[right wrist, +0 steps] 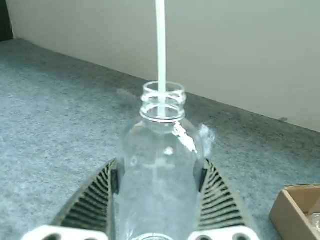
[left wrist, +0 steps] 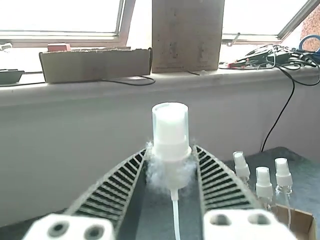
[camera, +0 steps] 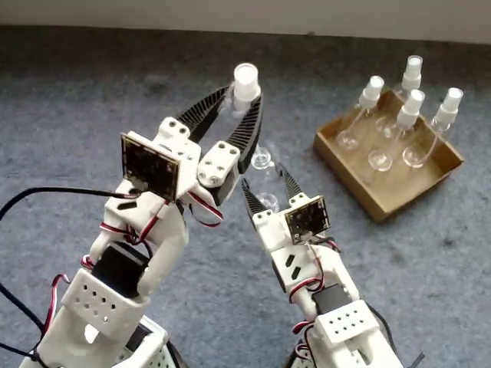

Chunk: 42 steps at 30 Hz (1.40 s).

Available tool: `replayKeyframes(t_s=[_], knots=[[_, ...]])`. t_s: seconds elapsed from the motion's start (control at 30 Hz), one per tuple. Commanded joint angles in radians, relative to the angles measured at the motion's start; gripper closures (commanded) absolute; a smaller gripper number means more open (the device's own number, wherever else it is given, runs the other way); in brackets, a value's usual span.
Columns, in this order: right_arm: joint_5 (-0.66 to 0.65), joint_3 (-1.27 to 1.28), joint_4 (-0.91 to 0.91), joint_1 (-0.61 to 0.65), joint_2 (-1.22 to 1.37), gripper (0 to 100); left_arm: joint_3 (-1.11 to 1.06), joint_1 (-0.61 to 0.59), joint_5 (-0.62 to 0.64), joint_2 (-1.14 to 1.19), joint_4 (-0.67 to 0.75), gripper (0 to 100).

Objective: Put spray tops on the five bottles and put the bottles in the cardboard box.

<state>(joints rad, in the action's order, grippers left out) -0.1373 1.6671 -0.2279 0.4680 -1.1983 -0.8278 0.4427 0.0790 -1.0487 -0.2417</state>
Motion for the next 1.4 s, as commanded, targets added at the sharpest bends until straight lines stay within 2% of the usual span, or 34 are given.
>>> replayKeyframes(t_s=[0.0, 0.47, 0.6, 0.83, 1.37], knots=[[-0.009, 0.177, -0.027, 0.010, -0.019, 99.0, -0.070, 0.018, 0.009, -0.018, 0.034, 97], [-0.009, 0.177, -0.027, 0.008, -0.019, 99.0, -0.443, 0.027, 0.012, -0.019, 0.336, 97], [-0.009, 0.177, -0.027, 0.007, -0.019, 99.0, -0.464, 0.030, 0.014, -0.019, 0.338, 97], [-0.009, 0.177, -0.027, 0.007, -0.021, 99.0, -0.507, 0.116, 0.009, -0.019, 0.342, 97], [-0.009, 0.177, -0.027, 0.007, -0.021, 99.0, -0.475, 0.124, 0.008, -0.019, 0.341, 97]])
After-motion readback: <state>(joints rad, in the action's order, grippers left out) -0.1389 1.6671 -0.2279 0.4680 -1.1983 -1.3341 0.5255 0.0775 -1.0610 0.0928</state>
